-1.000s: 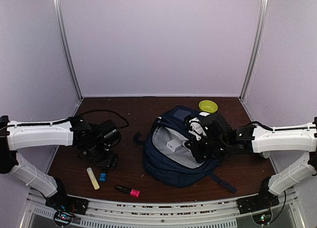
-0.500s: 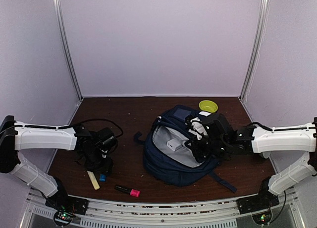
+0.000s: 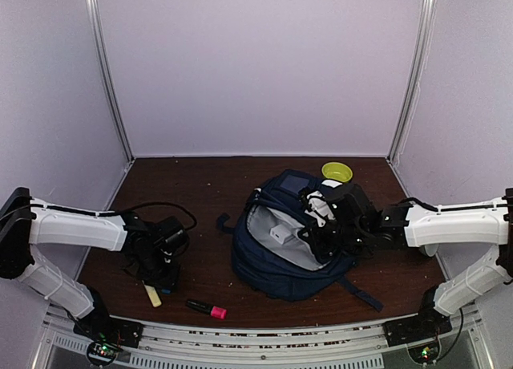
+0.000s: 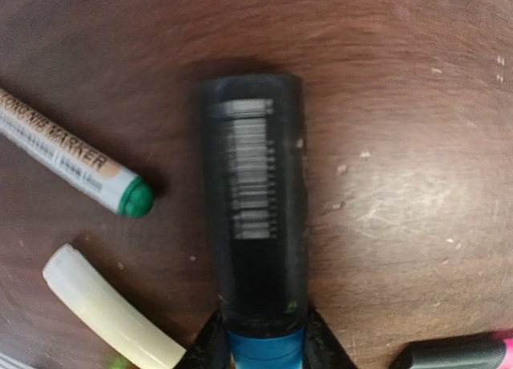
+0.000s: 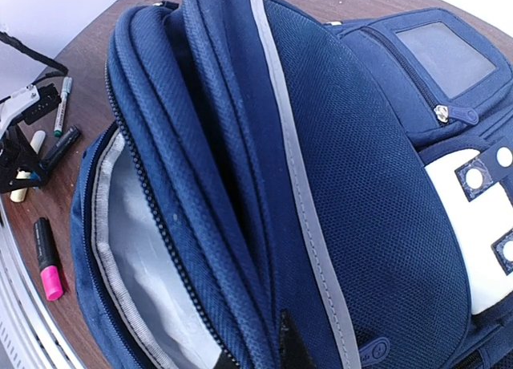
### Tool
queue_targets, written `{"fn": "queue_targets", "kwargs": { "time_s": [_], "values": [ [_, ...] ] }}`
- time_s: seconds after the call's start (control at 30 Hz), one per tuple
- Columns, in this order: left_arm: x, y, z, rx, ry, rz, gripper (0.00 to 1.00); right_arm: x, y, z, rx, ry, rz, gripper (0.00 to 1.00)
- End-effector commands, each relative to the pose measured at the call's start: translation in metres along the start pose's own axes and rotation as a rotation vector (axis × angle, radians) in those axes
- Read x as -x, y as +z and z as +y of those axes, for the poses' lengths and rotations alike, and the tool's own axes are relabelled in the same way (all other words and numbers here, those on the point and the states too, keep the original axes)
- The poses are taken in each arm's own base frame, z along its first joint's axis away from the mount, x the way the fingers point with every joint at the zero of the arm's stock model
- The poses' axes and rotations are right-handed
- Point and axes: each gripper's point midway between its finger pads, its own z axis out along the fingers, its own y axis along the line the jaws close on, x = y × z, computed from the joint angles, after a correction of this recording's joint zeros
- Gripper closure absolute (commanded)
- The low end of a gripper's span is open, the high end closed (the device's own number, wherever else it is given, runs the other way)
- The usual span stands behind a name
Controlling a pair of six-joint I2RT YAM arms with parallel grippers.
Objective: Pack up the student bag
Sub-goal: Pick up the pen at the center of the board, then place the pen in the second largest pocket of the bag.
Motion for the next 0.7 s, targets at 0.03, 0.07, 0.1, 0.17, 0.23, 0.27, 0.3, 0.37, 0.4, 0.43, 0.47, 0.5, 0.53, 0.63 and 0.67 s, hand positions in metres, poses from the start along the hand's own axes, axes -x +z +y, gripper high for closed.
{"fn": "queue_targets", "kwargs": {
  "time_s": [0.03,0.07,0.1,0.17,0.23,0.27,0.3,0.37,0.4,0.43,0.47,0.5,0.53,0.63,0.67],
  "values": [
    [0.010,0.007,-0.003,-0.010,-0.011,-0.037,0.82,0.010,0.007,-0.010,-0.040,0.024,-0.015,1.00],
    [0.011,0.006,-0.005,-0.017,-0.012,-0.047,0.84,0.010,0.007,-0.010,-0.038,0.023,-0.014,1.00],
    [0.014,0.004,-0.006,-0.026,-0.011,-0.061,0.86,0.010,0.007,-0.010,-0.039,0.023,-0.013,1.00],
    [0.023,-0.004,-0.013,-0.053,-0.001,-0.100,0.89,0.010,0.007,-0.010,-0.037,0.023,-0.012,1.00],
    [0.035,-0.018,-0.023,-0.101,0.034,-0.156,0.95,0.010,0.008,-0.010,-0.034,0.022,-0.009,1.00],
    [0.041,-0.026,-0.027,-0.116,0.054,-0.184,1.00,0.010,0.008,-0.010,-0.032,0.023,-0.008,1.00],
    [0.046,-0.033,-0.030,-0.121,0.071,-0.212,1.00,0.010,0.008,-0.010,-0.032,0.025,-0.007,1.00],
    [0.055,-0.047,-0.033,-0.121,0.100,-0.268,1.00,0.010,0.009,-0.011,-0.031,0.029,-0.004,1.00],
    [0.058,-0.054,-0.035,-0.128,0.115,-0.297,1.00,0.010,0.010,-0.011,-0.032,0.031,-0.001,1.00],
    [0.062,-0.062,-0.040,-0.139,0.135,-0.330,1.00,0.010,0.011,-0.011,-0.031,0.032,0.001,1.00],
    [0.065,-0.071,-0.046,-0.162,0.162,-0.366,1.00,0.010,0.011,-0.012,-0.031,0.034,0.001,1.00],
    [0.068,-0.082,-0.055,-0.196,0.194,-0.408,1.00,0.010,0.012,-0.012,-0.030,0.036,0.003,1.00],
    [0.070,-0.093,-0.066,-0.236,0.231,-0.452,1.00,0.010,0.013,-0.013,-0.031,0.040,0.005,1.00],
    [0.076,-0.127,-0.094,-0.327,0.323,-0.569,1.00,0.011,0.014,-0.014,-0.025,0.049,0.005,1.00],
    [0.078,-0.137,-0.102,-0.354,0.349,-0.598,1.00,0.010,0.014,-0.015,-0.027,0.052,0.005,1.00]
  ]
}}
